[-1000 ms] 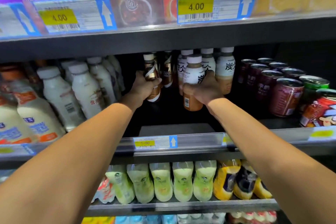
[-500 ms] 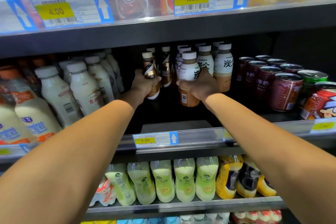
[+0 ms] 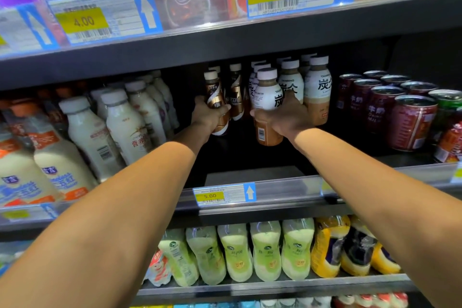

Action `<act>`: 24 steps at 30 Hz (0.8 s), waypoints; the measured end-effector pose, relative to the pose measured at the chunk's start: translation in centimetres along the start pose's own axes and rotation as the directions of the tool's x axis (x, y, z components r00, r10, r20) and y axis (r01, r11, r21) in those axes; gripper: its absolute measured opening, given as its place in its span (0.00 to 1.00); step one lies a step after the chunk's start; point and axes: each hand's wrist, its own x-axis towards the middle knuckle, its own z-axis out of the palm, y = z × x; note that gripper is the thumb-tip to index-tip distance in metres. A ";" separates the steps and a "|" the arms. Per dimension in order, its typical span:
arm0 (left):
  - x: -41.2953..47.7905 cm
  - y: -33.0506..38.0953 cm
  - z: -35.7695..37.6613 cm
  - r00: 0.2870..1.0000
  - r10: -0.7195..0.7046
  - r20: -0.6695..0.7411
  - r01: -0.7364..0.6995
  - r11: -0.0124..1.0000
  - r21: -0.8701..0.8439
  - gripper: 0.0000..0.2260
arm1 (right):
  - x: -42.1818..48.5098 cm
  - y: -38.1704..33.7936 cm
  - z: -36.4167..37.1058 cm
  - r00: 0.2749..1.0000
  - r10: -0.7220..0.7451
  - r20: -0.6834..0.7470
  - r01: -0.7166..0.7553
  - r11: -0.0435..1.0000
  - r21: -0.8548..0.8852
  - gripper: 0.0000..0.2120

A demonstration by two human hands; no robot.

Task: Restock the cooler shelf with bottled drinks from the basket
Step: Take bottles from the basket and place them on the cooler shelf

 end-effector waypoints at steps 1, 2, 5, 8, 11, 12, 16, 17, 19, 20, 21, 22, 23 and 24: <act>0.1 0.0 0.1 1.000 -0.001 0.003 0.001 1.000 -0.001 0.31 | 0.0 0.0 0.0 1.000 0.002 0.003 -0.002 1.000 0.009 0.31; 0.1 0.0 0.2 1.000 -0.003 0.004 0.003 1.000 0.000 0.30 | 0.1 0.1 0.0 1.000 0.005 0.008 -0.005 1.000 0.017 0.31; 0.3 0.0 0.5 1.000 -0.008 -0.001 0.008 1.000 -0.001 0.30 | 0.3 0.1 0.0 1.000 0.010 0.022 -0.010 1.000 0.016 0.30; 0.5 0.0 0.8 1.000 -0.007 -0.010 0.007 1.000 0.005 0.30 | 0.6 0.2 0.3 1.000 0.017 0.022 -0.017 1.000 0.008 0.31; 0.7 0.0 0.9 1.000 -0.012 -0.024 0.012 1.000 0.023 0.31 | 0.9 0.4 0.5 1.000 0.005 0.009 -0.005 1.000 -0.004 0.31; 0.7 0.0 0.9 1.000 -0.014 -0.022 0.014 1.000 0.025 0.31 | 0.9 0.4 0.6 1.000 0.007 0.015 -0.007 1.000 -0.005 0.31; 0.9 0.0 0.8 1.000 -0.019 -0.013 0.019 1.000 0.024 0.33 | 1.0 0.4 0.5 1.000 0.014 0.025 -0.014 1.000 -0.008 0.32; 0.9 0.0 0.8 1.000 -0.023 -0.014 0.023 0.999 0.022 0.33 | 1.0 0.4 0.4 1.000 0.012 0.023 -0.012 1.000 -0.011 0.32; 0.8 0.1 0.7 0.999 -0.029 -0.014 0.030 0.999 0.034 0.33 | 1.1 0.5 0.5 1.000 0.021 0.018 -0.020 1.000 -0.018 0.33; 0.7 0.2 0.7 1.000 -0.027 -0.011 0.028 0.998 0.055 0.33 | 1.1 0.5 0.7 1.000 0.027 0.012 -0.026 0.999 -0.025 0.33; 0.6 0.4 0.7 1.000 -0.023 -0.007 0.023 0.996 0.088 0.32 | 1.2 0.6 0.8 1.000 0.030 -0.004 -0.030 0.999 -0.044 0.35; 0.4 0.6 0.7 1.000 -0.016 -0.003 0.016 0.991 0.130 0.32 | 1.3 0.6 1.0 0.999 0.032 -0.028 -0.034 0.996 -0.085 0.37; 0.3 0.9 0.7 1.000 -0.012 0.002 0.011 0.984 0.177 0.31 | 1.2 0.6 1.1 0.998 0.035 -0.049 -0.041 0.990 -0.132 0.40; 0.1 1.2 0.7 1.000 -0.008 0.008 0.006 0.974 0.224 0.31 | 1.2 0.5 1.2 0.997 0.041 -0.058 -0.050 0.986 -0.158 0.41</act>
